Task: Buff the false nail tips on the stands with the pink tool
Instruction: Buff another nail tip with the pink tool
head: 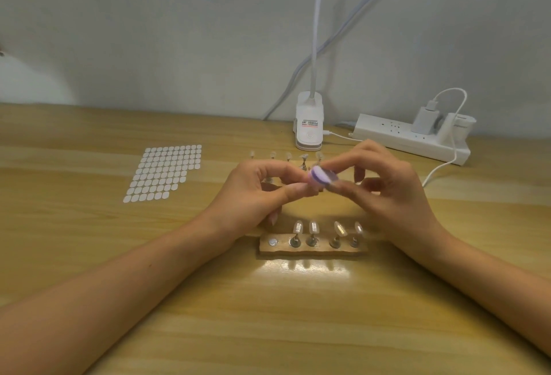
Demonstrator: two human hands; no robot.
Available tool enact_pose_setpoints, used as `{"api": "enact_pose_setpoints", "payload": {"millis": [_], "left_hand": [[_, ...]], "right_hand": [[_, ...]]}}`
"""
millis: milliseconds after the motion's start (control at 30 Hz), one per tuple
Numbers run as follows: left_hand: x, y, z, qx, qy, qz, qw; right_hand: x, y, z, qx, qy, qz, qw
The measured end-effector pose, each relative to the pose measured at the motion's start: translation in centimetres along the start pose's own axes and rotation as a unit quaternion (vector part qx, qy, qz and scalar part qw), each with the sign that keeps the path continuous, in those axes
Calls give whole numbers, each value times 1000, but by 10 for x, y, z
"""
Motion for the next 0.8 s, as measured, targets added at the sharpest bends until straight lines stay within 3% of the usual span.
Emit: {"api": "enact_pose_setpoints", "payload": {"millis": [167,267,400,500,600,733,800], "left_hand": [[0,-1,1,3,1,-9,1000],[-1,-1,2,7,0,-2,1000],[0,-3,3,12,-4,-17,1000],[0,-3,3,7,-8,-16,1000],[1,-3,3,14,-4,-20,1000],[0,-2,2,7,-5,-9,1000],[0,-2,2,13,-5,-17,1000]], "right_hand": [[0,1,0,-5,6,2,1000],[-1,4,6,-24,-45,20,998],[0,1,2,-15,-11,5,1000],[-1,5,7,-22,-56,29,998],[0,1,1,-3,-3,6,1000],[0,6,7,-18,-50,32,998],[0,3,3,-14,-17,13,1000]]}}
Point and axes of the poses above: each hand's wrist, its own x-axis towards the middle knuckle, its own y-axis out of the palm, z = x × y, the point moved 5 cm from there along x, towards the middle knuckle, and after that the axes turned 8 degrees about z, right-handed, at the moved point
